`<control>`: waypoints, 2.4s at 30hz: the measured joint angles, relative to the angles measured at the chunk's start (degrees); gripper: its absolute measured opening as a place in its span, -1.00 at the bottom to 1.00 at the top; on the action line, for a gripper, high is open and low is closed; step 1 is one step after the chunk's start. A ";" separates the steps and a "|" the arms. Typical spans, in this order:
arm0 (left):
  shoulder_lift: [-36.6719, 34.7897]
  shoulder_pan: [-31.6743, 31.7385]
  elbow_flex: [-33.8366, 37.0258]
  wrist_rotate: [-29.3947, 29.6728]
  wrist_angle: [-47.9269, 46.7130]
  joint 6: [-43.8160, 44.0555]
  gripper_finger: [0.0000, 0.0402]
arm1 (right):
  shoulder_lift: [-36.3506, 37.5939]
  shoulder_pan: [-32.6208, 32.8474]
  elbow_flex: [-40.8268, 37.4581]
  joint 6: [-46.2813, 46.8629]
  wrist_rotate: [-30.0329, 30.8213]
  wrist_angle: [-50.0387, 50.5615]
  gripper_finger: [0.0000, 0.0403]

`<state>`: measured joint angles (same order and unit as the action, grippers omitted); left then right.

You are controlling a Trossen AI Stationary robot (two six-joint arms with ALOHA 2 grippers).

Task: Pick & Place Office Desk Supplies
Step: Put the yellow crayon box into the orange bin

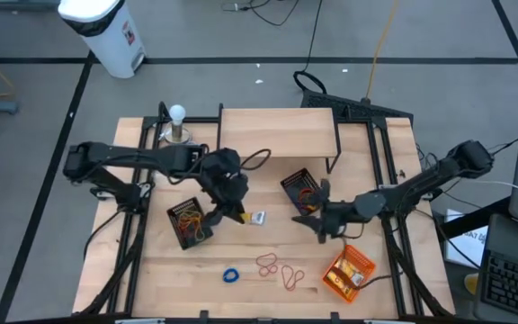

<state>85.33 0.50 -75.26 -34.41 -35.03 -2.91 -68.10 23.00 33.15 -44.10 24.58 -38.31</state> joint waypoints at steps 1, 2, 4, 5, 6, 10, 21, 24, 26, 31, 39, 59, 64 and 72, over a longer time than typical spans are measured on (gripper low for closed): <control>0.51 0.29 0.00 -1.13 0.08 0.22 -0.79 | -1.52 0.00 1.15 -2.43 1.29 -0.01 0.26; 1.06 0.51 0.00 -2.11 0.04 0.44 -0.79 | -2.90 0.00 2.19 -4.69 2.67 -0.19 0.32; 2.01 0.90 0.00 -3.26 0.48 1.07 -0.79 | -5.18 0.00 3.92 -8.35 3.97 -0.77 0.41; 2.37 1.05 0.00 -3.48 0.69 1.35 -0.79 | -6.17 -0.02 4.54 -9.81 3.93 -1.50 0.43; 2.68 1.12 0.00 -3.61 0.90 1.53 -0.79 | -7.17 -0.02 5.11 -11.18 3.77 -2.55 0.44; 4.05 1.39 0.00 -3.65 1.41 1.71 -0.75 | -10.84 -0.61 7.11 -14.95 0.74 -4.34 0.44; 6.99 1.36 -0.02 -4.65 3.23 3.87 -0.76 | -16.18 -2.80 11.12 -17.61 -2.33 -3.22 0.41; 6.99 1.36 -0.02 -4.65 3.23 4.10 -0.75 | -17.14 -2.67 12.12 -18.72 -2.62 -3.21 0.41; 7.00 1.40 -0.02 -4.65 3.44 4.09 -0.78 | -17.66 -2.68 12.91 -18.75 -4.67 -2.93 0.40; 7.01 1.67 -0.02 -4.70 3.61 4.39 -0.79 | -19.48 -2.75 14.86 -18.69 -6.71 -2.60 0.33; 7.03 1.63 -0.02 -4.61 3.52 4.49 -0.80 | -19.69 -2.78 15.01 -19.60 -5.26 -2.12 0.02; 7.06 1.62 -0.02 -5.07 3.43 4.66 -0.62 | -19.49 -2.56 14.90 -16.09 -5.04 -1.35 -0.83; 5.78 1.69 -0.07 -4.59 4.00 4.03 -0.41 | -18.39 -0.89 14.90 -14.82 -2.91 -1.45 -0.84; -1.35 2.23 -0.04 -0.90 -4.78 0.10 -0.11 | -14.37 3.43 14.95 -6.18 2.62 3.06 -0.85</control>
<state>83.98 2.74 -75.31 -35.31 -39.81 -2.81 -82.47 26.43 48.10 -50.28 27.20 -35.24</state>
